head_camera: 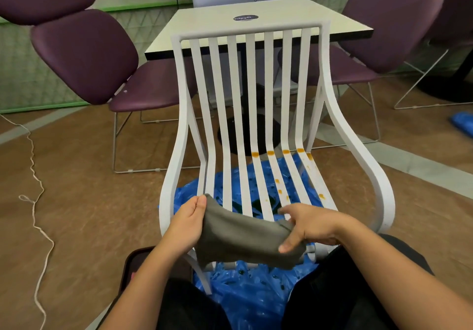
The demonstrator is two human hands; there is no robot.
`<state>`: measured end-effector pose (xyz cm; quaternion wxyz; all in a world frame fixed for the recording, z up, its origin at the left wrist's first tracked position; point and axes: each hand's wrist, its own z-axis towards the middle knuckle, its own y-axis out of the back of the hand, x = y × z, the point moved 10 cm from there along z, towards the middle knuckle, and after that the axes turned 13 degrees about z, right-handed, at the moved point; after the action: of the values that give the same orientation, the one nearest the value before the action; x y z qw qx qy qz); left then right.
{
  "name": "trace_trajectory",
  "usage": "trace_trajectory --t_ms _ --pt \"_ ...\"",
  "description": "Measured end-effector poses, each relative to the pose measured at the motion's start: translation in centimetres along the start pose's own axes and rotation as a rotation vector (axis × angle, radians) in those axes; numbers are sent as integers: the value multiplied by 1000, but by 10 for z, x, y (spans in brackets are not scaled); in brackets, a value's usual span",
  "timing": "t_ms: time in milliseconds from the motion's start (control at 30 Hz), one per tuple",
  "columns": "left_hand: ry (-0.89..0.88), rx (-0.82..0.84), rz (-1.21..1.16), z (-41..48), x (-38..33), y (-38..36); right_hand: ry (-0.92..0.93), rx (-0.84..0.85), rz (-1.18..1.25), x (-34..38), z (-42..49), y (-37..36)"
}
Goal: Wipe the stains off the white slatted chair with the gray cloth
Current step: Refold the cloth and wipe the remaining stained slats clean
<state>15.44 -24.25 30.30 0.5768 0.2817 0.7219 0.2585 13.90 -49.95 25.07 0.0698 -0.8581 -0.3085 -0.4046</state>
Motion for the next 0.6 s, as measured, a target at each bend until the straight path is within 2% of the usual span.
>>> trace_trajectory --t_ms 67,100,167,267,333,467,533,600 --pt "39 83 -38 0 8 -10 -82 4 -233 -12 0 1" --pt "64 113 -76 2 14 -15 -90 10 -251 -14 0 2" --pt "123 154 -191 3 24 -21 -62 -14 -157 -13 0 8" --pt "242 277 -504 1 33 -33 26 -45 -19 -2 -6 18" --pt "209 301 -738 2 28 -28 98 -5 176 9 -13 18" --pt "4 292 -1219 2 2 -8 292 119 818 41 -25 19" --pt "42 320 -1190 2 1 -21 352 119 1011 49 -24 22" --pt "142 349 -1000 2 10 -41 372 131 1041 52 -18 19"
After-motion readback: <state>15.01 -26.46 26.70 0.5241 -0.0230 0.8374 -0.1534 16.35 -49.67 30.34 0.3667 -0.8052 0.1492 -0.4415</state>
